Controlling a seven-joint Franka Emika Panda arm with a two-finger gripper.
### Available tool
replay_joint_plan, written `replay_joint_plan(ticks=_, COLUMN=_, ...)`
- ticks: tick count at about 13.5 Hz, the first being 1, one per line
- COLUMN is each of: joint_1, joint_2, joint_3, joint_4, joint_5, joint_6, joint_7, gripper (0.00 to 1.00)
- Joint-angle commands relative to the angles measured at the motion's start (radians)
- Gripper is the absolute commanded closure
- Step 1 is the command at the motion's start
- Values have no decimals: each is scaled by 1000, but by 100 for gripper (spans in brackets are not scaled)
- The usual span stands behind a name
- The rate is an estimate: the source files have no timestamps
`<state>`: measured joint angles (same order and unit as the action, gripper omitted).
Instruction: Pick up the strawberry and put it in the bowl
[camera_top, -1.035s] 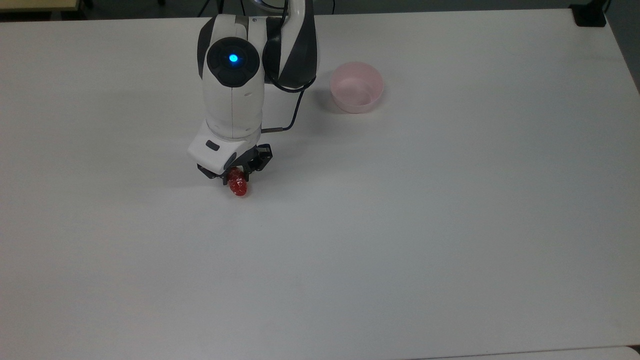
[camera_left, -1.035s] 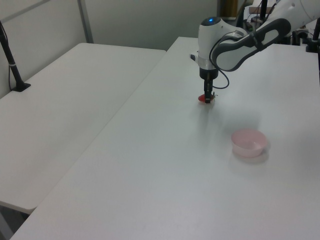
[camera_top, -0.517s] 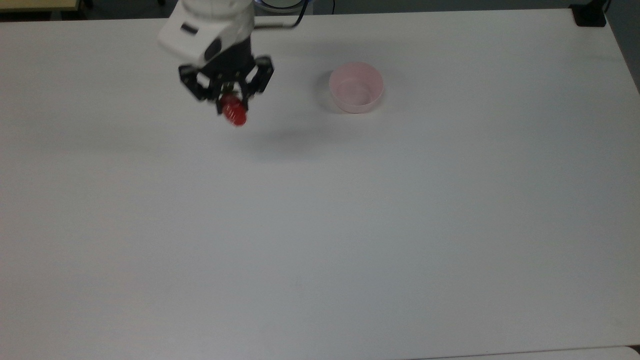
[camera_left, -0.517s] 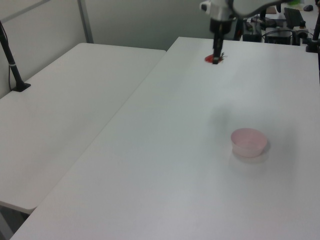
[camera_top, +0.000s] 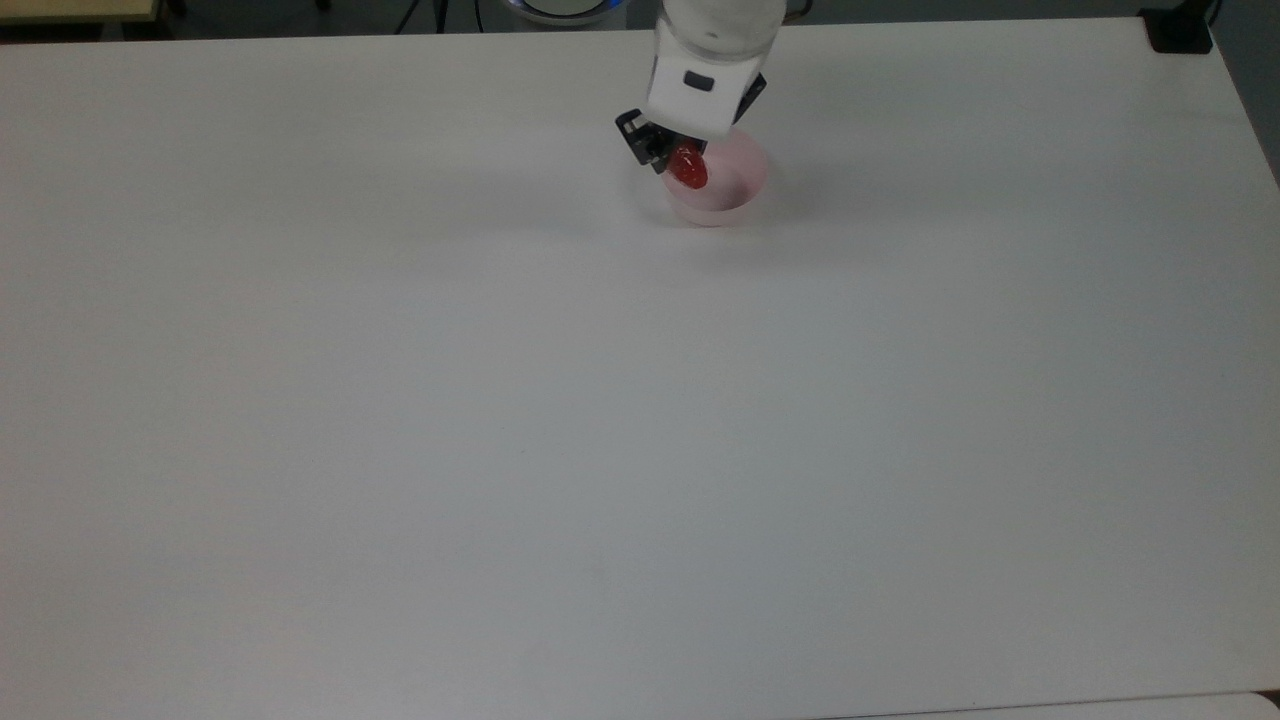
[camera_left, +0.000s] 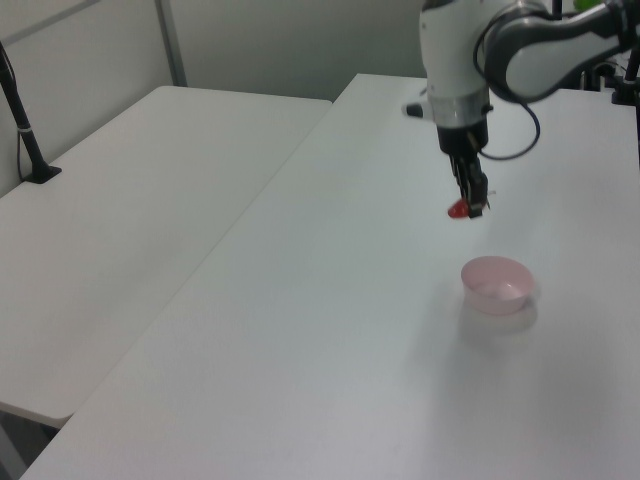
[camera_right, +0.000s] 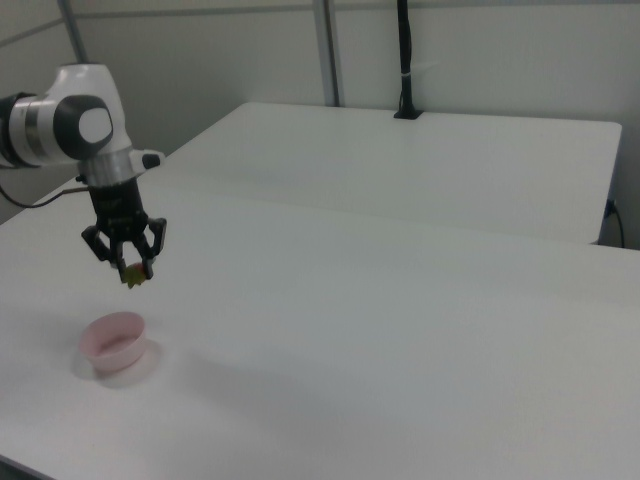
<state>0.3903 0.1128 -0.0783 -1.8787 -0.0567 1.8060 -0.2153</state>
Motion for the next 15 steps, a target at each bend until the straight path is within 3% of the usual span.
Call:
replay_joint_plan(ticks=1, joint_1=30, joint_2=34, joint_3=15, joint_4=-37, joint_5=0, joint_6=-19, joint_7=-3, gripper=79)
replay_joint_plan(ticks=3, joint_1=35, joint_2=56, joint_3=43, joint_4=-51, joint_5=-2, joint_6=-20, joint_7=-3, gripper=77)
replay_joint_plan(ticks=4, joint_1=35, joint_2=59, joint_3=54, joint_4=-65, joint_5=-2, joint_6=-22, joint_7=-1, gripper=71)
replay_joint_plan(ticks=5, joint_1=35, joint_2=59, joint_3=58, joint_4=-75, joint_5=-2, joint_6=-24, joint_7=1, gripper=54)
replay_joint_plan(ticks=6, joint_1=35, joint_2=56, joint_3=61, joint_4=-77, joint_5=-2, joint_6=-45, joint_7=4, gripper=11)
replay_joint_plan(ticks=7, joint_1=32, joint_2=53, joint_3=63, joint_4=-71, joint_5=-2, joint_6=-62, joint_7=11, gripper=0)
replay_joint_plan(ticks=13, joint_1=-90, joint_2=-5, joint_3=109, joint_4=75, joint_5=-43, joint_6=-63, joint_7=322, gripper=0)
replay_joint_plan(ticks=15, joint_1=-180, joint_2=-18, joint_3=135, joint_4=121, joint_5=-52, joint_6=-63, joint_7=384, gripper=0)
